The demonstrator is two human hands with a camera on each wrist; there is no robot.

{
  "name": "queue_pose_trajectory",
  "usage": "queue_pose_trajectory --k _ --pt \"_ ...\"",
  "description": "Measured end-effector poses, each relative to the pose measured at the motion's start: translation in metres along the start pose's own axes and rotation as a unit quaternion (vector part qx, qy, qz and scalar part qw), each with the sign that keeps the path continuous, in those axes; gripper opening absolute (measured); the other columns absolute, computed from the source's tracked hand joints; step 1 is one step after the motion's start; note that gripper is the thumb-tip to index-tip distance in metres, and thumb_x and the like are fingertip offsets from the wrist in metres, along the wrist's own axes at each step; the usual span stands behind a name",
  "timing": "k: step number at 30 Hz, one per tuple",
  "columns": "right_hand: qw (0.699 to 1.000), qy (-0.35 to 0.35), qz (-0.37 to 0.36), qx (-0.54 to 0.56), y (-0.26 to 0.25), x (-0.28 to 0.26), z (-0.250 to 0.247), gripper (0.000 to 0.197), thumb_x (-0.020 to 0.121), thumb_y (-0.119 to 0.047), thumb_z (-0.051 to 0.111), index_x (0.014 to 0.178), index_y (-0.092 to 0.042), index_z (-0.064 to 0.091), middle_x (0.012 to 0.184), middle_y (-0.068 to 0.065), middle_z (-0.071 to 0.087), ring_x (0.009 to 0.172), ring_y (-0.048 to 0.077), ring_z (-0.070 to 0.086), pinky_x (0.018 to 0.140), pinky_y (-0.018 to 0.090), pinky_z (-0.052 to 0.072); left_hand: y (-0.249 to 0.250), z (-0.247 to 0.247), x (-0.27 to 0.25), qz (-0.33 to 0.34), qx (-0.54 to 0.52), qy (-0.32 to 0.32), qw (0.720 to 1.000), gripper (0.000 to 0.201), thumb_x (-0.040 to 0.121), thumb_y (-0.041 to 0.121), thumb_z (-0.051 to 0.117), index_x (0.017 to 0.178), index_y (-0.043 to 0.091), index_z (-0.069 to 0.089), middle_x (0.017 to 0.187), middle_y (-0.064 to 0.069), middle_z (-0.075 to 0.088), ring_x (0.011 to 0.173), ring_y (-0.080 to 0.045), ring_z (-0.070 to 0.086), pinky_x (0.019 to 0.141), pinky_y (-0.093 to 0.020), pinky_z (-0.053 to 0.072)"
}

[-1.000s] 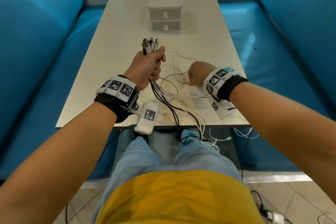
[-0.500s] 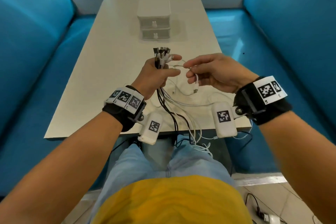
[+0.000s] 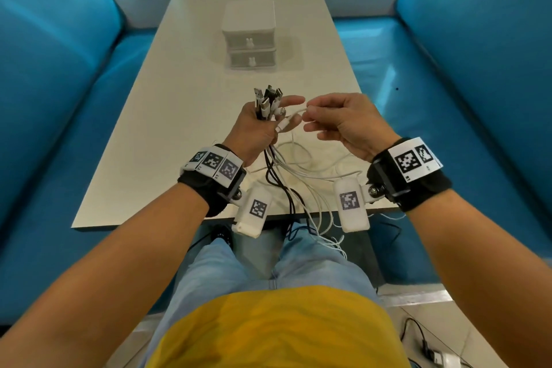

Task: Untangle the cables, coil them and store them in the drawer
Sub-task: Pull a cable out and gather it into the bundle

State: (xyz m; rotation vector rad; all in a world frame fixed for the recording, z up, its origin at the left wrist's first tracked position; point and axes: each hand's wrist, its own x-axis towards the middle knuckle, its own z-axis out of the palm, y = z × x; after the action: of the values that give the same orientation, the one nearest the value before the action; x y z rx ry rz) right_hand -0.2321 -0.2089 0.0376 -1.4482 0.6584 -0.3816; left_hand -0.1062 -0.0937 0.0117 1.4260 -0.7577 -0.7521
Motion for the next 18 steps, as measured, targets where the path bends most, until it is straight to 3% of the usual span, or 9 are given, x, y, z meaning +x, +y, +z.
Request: queue_pose_trajectory --k 2,4,6,8,10,13,16,18 --pt "0.998 -0.005 0.008 -0.061 0.006 0.001 0.003 0.005 0.091 -0.017 0.064 0.089 -0.013 0.066 0.073 0.001 0.068 0.060 0.011 0.064 0.050 0.018 0.045 0.000 0.002 0.000 0.009 -0.007 0.002 1.000 0.019 0.081 0.012 0.073 0.089 0.029 0.075 0.059 0.014 0.050 0.058 -0.016 0.027 0.053 -0.031 0.016" --pt "0.990 -0.015 0.001 -0.138 0.013 0.002 0.008 0.010 0.093 -0.021 0.062 0.087 -0.014 0.067 0.066 -0.003 0.061 0.055 0.005 0.055 0.049 0.016 0.040 0.001 0.006 -0.001 0.014 -0.013 -0.003 1.000 0.007 0.083 0.026 0.069 0.087 0.027 0.074 0.058 0.010 0.048 0.052 -0.012 0.024 0.048 -0.026 0.019" --pt "0.981 -0.029 -0.017 -0.190 0.018 0.000 0.014 0.011 0.093 -0.020 0.061 0.088 -0.015 0.069 0.066 -0.006 0.057 0.051 -0.003 0.048 0.050 0.010 0.038 0.003 0.011 -0.002 0.004 -0.007 0.004 1.000 0.021 0.082 0.043 0.063 0.082 0.024 0.073 0.051 0.008 0.041 0.048 -0.011 0.025 0.046 -0.023 0.024" --pt "0.977 -0.049 -0.041 -0.204 0.020 -0.002 0.018 0.014 0.093 -0.022 0.060 0.092 -0.014 0.072 0.069 0.001 0.060 0.056 -0.001 0.047 0.058 0.013 0.038 0.004 0.014 0.000 -0.010 -0.002 0.015 1.000 0.032 0.080 0.049 0.060 0.073 0.019 0.068 0.052 0.005 0.045 0.046 -0.009 0.035 0.045 -0.020 0.030" --pt "0.977 -0.059 -0.053 -0.196 0.020 -0.003 0.019 0.019 0.095 -0.023 0.057 0.097 -0.009 0.071 0.078 0.015 0.063 0.070 0.010 0.050 0.065 0.021 0.040 0.004 0.014 0.001 -0.023 -0.003 0.009 1.000 0.032 0.089 0.037 0.058 0.068 0.013 0.061 0.054 0.007 0.054 0.046 -0.006 0.044 0.046 -0.017 0.035" --pt "0.980 -0.062 -0.064 -0.176 0.018 -0.004 0.019 0.020 0.098 -0.019 0.053 0.101 -0.004 0.066 0.080 0.008 0.065 0.072 0.012 0.059 0.062 0.016 0.042 0.008 0.014 0.001 -0.034 -0.009 -0.023 0.999 0.029 0.093 0.025 0.058 0.067 0.012 0.057 0.054 0.006 0.057 0.048 -0.009 0.050 0.049 -0.020 0.038" --pt "0.981 -0.071 -0.083 -0.163 0.017 -0.007 0.017 0.014 0.097 -0.012 0.053 0.089 -0.013 0.064 0.071 0.002 0.062 0.064 0.012 0.060 0.055 0.011 0.042 0.014 0.016 -0.004 -0.020 0.001 -0.055 0.998 0.033 0.093 0.016 0.059 0.060 0.015 0.057 0.049 0.006 0.057 0.043 -0.007 0.051 0.045 -0.016 0.037" --pt "0.971 -0.078 -0.100 -0.203 0.018 -0.006 0.014 0.012 0.095 -0.015 0.057 0.086 -0.020 0.064 0.071 0.000 0.063 0.064 0.011 0.059 0.057 0.012 0.044 0.017 0.019 -0.006 -0.020 0.001 -0.039 0.999 0.034 0.091 0.011 0.062 0.058 0.019 0.057 0.048 0.010 0.056 0.045 -0.005 0.052 0.048 -0.015 0.040"
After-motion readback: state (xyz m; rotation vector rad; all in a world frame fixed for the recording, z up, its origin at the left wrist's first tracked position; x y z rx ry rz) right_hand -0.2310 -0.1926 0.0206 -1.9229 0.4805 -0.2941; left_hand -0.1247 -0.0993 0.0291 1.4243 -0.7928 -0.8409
